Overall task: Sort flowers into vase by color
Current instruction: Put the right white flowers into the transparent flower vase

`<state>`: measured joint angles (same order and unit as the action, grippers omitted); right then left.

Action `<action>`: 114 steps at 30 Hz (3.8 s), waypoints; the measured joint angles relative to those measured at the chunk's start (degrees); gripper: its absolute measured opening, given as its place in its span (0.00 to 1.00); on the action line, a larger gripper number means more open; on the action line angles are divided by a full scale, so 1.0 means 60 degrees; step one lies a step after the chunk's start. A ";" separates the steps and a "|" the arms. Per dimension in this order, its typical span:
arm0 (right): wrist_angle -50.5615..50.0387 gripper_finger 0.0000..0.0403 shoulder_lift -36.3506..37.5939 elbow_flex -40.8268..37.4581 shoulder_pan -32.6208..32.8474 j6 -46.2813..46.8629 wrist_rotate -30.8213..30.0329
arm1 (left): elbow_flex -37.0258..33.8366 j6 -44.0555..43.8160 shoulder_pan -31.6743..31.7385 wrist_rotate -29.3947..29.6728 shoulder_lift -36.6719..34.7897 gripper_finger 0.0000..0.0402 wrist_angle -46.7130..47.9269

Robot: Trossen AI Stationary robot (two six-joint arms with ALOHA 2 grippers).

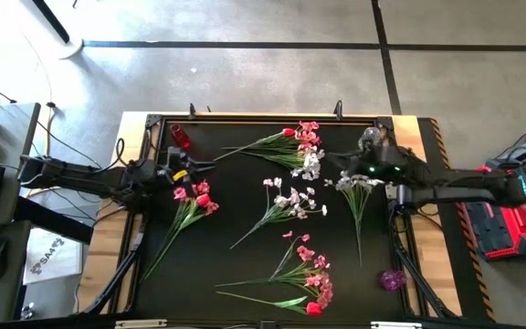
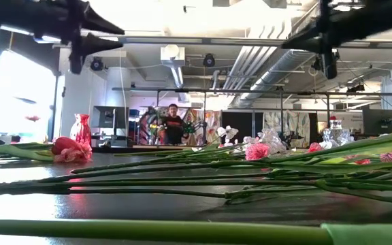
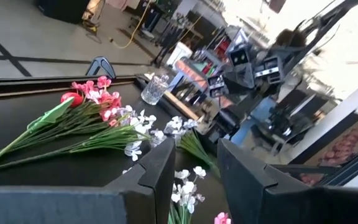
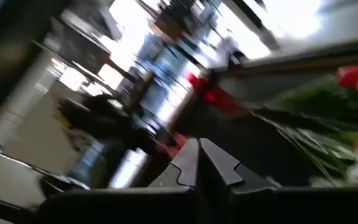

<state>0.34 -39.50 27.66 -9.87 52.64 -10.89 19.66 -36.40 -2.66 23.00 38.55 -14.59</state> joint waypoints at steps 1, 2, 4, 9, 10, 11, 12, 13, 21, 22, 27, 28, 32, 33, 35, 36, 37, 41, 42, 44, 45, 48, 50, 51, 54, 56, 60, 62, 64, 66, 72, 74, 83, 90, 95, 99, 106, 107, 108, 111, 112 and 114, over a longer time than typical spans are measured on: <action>-0.0887 0.00 -0.0358 0.0486 0.0000 0.0150 0.0033 | 0.0229 0.0081 0.0000 0.0000 0.0195 0.28 0.0170; -0.1964 0.00 -0.0707 0.0987 -0.0002 0.0491 0.0048 | 0.0442 0.0092 0.0000 0.0001 0.0378 0.28 0.0359; -0.4797 0.00 -0.1413 0.2000 -0.0051 0.1424 0.0147 | 0.0865 0.0093 0.0000 0.0004 0.0727 0.28 0.0867; -0.9845 0.00 -0.3052 0.3491 0.0012 0.1834 0.1254 | 0.1466 -0.0085 0.0000 0.0011 0.1351 0.28 0.1896; -1.0249 0.01 -0.3275 0.3583 0.0071 0.1716 0.1536 | 0.1489 -0.0114 0.0000 0.0008 0.1447 0.28 0.1986; -1.0503 0.02 -0.3493 0.3616 0.0127 0.1669 0.1839 | 0.1489 -0.0141 0.0000 0.0007 0.1536 0.28 0.2016; -1.0676 0.03 -0.3659 0.3621 0.0183 0.1653 0.2191 | 0.1489 -0.0142 0.0000 0.0007 0.1619 0.28 0.2016; -1.0723 0.06 -0.3782 0.3601 0.0238 0.1650 0.2551 | 0.1489 -0.0150 0.0000 0.0007 0.1687 0.28 0.2019; -1.0680 0.44 -0.4416 0.2889 0.0957 0.3056 0.3432 | 0.1489 -0.0424 0.0000 0.0001 0.2316 0.33 0.2104; -1.0671 0.49 -0.4470 0.2746 0.1038 0.3271 0.3437 | 0.1490 -0.0425 0.0000 -0.0005 0.2400 0.34 0.2216; -1.0529 0.63 -0.4664 0.1932 0.1272 0.4111 0.3675 | 0.1491 -0.0444 -0.0004 -0.0080 0.2881 0.35 0.2553; -1.0424 0.63 -0.4676 0.1774 0.1300 0.4198 0.3728 | 0.1490 -0.0505 -0.0004 -0.0158 0.2975 0.35 0.2510; -0.9587 0.61 -0.4678 0.1075 0.1402 0.4472 0.3786 | 0.1489 -0.0587 -0.0004 -0.0484 0.3278 0.36 0.2393; -0.9333 0.60 -0.4678 0.0917 0.1402 0.4537 0.3825 | 0.1489 -0.0587 -0.0004 -0.0542 0.3339 0.36 0.2396; -0.8850 0.57 -0.4678 0.0627 0.1402 0.4698 0.3796 | 0.1492 -0.0587 -0.0004 -0.0616 0.3440 0.36 0.2398; -0.8644 0.55 -0.4678 0.0499 0.1402 0.4751 0.3690 | 0.1492 -0.0589 -0.0004 -0.0674 0.3475 0.36 0.2398; -0.8527 0.54 -0.4678 0.0390 0.1396 0.4779 0.3532 | 0.1493 -0.0606 -0.0004 -0.0743 0.3495 0.36 0.2389; -0.8350 0.46 -0.4658 -0.0047 0.1395 0.4958 0.3068 | 0.1489 -0.0818 -0.0004 -0.0787 0.3491 0.36 0.2386; -0.8275 0.44 -0.4649 -0.0165 0.1395 0.4979 0.3063 | 0.1489 -0.0827 -0.0004 -0.0787 0.3471 0.36 0.2393; -0.8099 0.40 -0.4627 -0.0364 0.1395 0.4980 0.3067 | 0.1493 -0.0830 0.0000 -0.0780 0.3460 0.36 0.2375; -0.8040 0.38 -0.4632 -0.0393 0.1395 0.4980 0.3067 | 0.1493 -0.0829 0.0000 -0.0760 0.3460 0.36 0.2382; -0.8021 0.31 -0.4652 -0.0328 0.1395 0.4948 0.3027 | 0.1493 -0.0827 0.0000 -0.0750 0.3464 0.36 0.2379; -0.7995 0.25 -0.4660 -0.0193 0.1398 0.4855 0.2926 | 0.1491 -0.0827 0.0000 -0.0750 0.3464 0.36 0.2389; -0.7992 0.22 -0.4660 -0.0125 0.1402 0.4759 0.2882 | 0.1493 -0.0827 0.0000 -0.0747 0.3464 0.36 0.2386; -0.7940 0.12 -0.4678 0.0073 0.1406 0.4706 0.2627 | 0.1493 -0.0723 0.0000 -0.0718 0.3464 0.36 0.2389; -0.7752 0.05 -0.4678 0.0174 0.1400 0.4639 0.2371 | 0.1491 -0.0665 0.0000 -0.0718 0.3464 0.36 0.2386; -0.7248 0.03 -0.4575 0.0363 0.1406 0.4491 0.2323 | 0.1493 -0.0667 0.0000 -0.0718 0.3464 0.36 0.2389; -0.6734 0.03 -0.4396 0.0562 0.1461 0.4589 0.1958 | 0.1493 -0.0660 0.0000 -0.0715 0.3464 0.36 0.2392; -0.6458 0.02 -0.4183 0.0841 0.1534 0.4728 0.1300 | 0.1489 -0.0594 0.0000 -0.0707 0.3466 0.36 0.2391; -0.6455 0.01 -0.3972 0.1206 0.1565 0.4721 0.0367 | 0.1489 -0.0411 0.0000 -0.0702 0.3465 0.36 0.2386; -0.6371 0.01 -0.3451 0.2235 0.1410 0.2840 -0.3550 | 0.1491 -0.0317 0.0000 -0.0645 0.3467 0.35 0.2392; -0.6300 0.01 -0.3414 0.2620 0.1208 0.1614 -0.4766 | 0.1491 -0.0315 0.0002 -0.0626 0.3467 0.35 0.2384; -0.6236 0.00 -0.3403 0.4360 -0.0879 -0.1851 -0.8504 | 0.1492 -0.0051 0.0004 -0.0616 0.3467 0.35 0.2105; -0.5628 0.00 -0.3399 0.4743 -0.3039 -0.3288 -0.8510 | 0.1489 -0.0182 0.0000 -0.0529 0.3467 0.35 0.1944; -0.4598 0.00 -0.3386 0.4681 -0.3835 -0.4553 -0.8146 | 0.1489 -0.0423 0.0000 -0.0492 0.3467 0.35 0.1948; -0.4210 0.00 -0.3150 0.4681 -0.4159 -0.5175 -0.8199 | 0.1489 -0.0529 0.0000 -0.0488 0.3467 0.35 0.1952; -0.5035 0.00 -0.2957 0.4677 -0.4871 -0.4919 -0.8144 | 0.1489 -0.0349 -0.0004 -0.0273 0.3467 0.35 0.1959; -0.5048 0.00 -0.2969 0.4674 -0.4944 -0.4870 -0.8037 | 0.1489 -0.0251 -0.0004 -0.0180 0.3467 0.35 0.1959; -0.5056 0.00 -0.2969 0.4674 -0.4995 -0.4863 -0.7925 | 0.1489 -0.0164 -0.0004 -0.0105 0.3467 0.35 0.1959; -0.5052 0.00 -0.2969 0.4674 -0.5013 -0.5017 -0.7970 | 0.1489 -0.0091 -0.0004 0.0026 0.3467 0.35 0.1958; -0.5052 0.00 -0.2969 0.4674 -0.5016 -0.5080 -0.8067 | 0.1489 -0.0088 -0.0004 0.0027 0.3467 0.35 0.1959; -0.5056 0.00 -0.2969 0.4674 -0.5048 -0.5123 -0.8008 | 0.1489 -0.0126 -0.0004 0.0025 0.3467 0.35 0.1959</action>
<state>-30.00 -57.32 55.70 -40.16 21.90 -58.95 28.60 -37.16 -2.68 23.15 59.35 -2.83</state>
